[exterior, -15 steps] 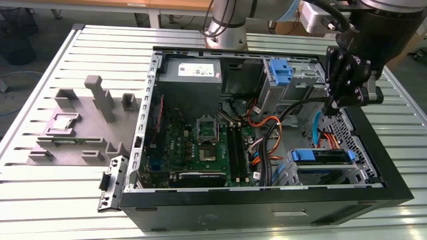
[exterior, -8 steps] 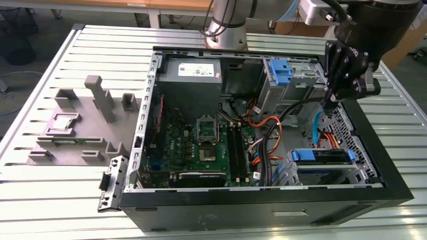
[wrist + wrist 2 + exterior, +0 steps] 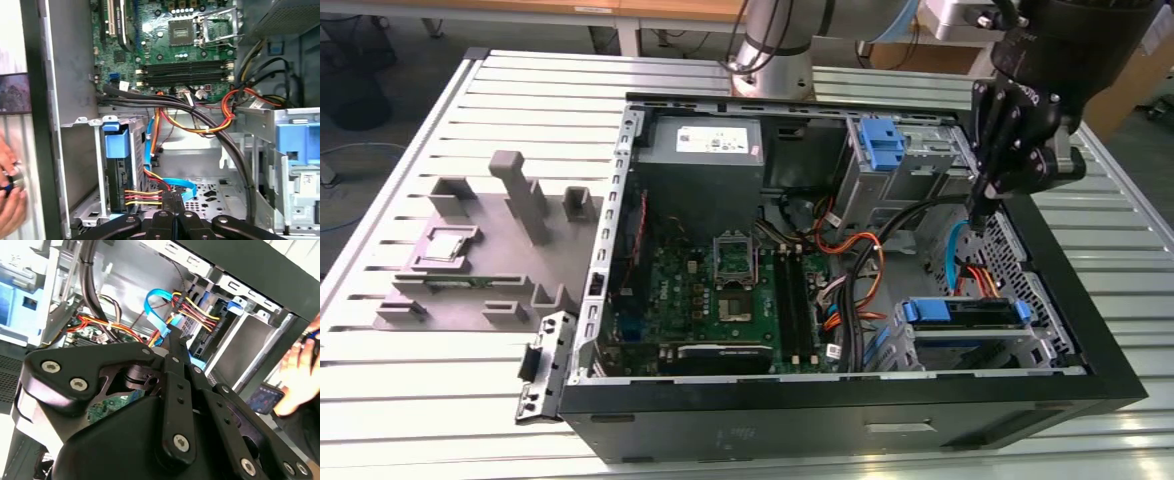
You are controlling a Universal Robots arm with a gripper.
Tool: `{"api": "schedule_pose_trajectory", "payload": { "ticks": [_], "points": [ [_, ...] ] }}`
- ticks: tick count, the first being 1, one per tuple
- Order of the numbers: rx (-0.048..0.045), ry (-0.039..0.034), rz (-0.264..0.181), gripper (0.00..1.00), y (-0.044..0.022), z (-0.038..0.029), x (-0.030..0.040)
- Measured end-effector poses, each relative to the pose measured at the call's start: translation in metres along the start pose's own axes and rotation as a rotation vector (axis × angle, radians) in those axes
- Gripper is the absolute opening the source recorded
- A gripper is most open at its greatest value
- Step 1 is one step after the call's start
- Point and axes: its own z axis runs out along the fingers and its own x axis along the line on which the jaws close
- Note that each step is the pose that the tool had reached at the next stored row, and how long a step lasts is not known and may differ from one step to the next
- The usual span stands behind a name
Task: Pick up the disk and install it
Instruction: 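Insert the second disk wire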
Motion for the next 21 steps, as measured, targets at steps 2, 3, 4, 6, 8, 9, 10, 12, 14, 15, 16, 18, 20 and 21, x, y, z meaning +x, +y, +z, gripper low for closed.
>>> {"api": "schedule_pose_trajectory", "payload": {
  "ticks": [2, 3, 4, 6, 8, 9, 10, 12, 14, 15, 16, 18, 20, 21],
  "points": [
    [0.0010, 0.0114, -0.001, 0.10, 0.0000, 0.0021, -0.0017],
    [0.0012, 0.0152, -0.001, 0.10, 0.0001, 0.0034, -0.0025],
    [0.0014, 0.0169, -0.001, 0.10, 0.0001, 0.0050, -0.0033],
    [0.0012, 0.0180, -0.002, 0.11, -0.0005, 0.0070, -0.0048],
    [0.0011, 0.0180, -0.001, 0.16, -0.0005, 0.0077, -0.0056],
    [0.0011, 0.0180, -0.001, 0.23, -0.0005, 0.0077, -0.0056],
    [0.0011, 0.0183, -0.001, 0.23, -0.0006, 0.0074, -0.0056],
    [0.0010, 0.0182, -0.002, 0.29, -0.0007, 0.0061, -0.0055],
    [0.0006, 0.0182, -0.002, 0.36, -0.0009, 0.0036, -0.0052],
    [0.0003, 0.0180, -0.002, 0.36, -0.0010, 0.0026, -0.0050],
    [0.0000, 0.0181, -0.002, 0.36, -0.0011, 0.0019, -0.0050],
    [0.0001, 0.0201, -0.002, 0.36, -0.0011, 0.0017, -0.0059],
    [0.0010, 0.0331, -0.003, 0.36, -0.0009, 0.0015, -0.0085],
    [0.0013, 0.0361, -0.003, 0.36, -0.0007, 0.0021, -0.0103]
  ]
}}
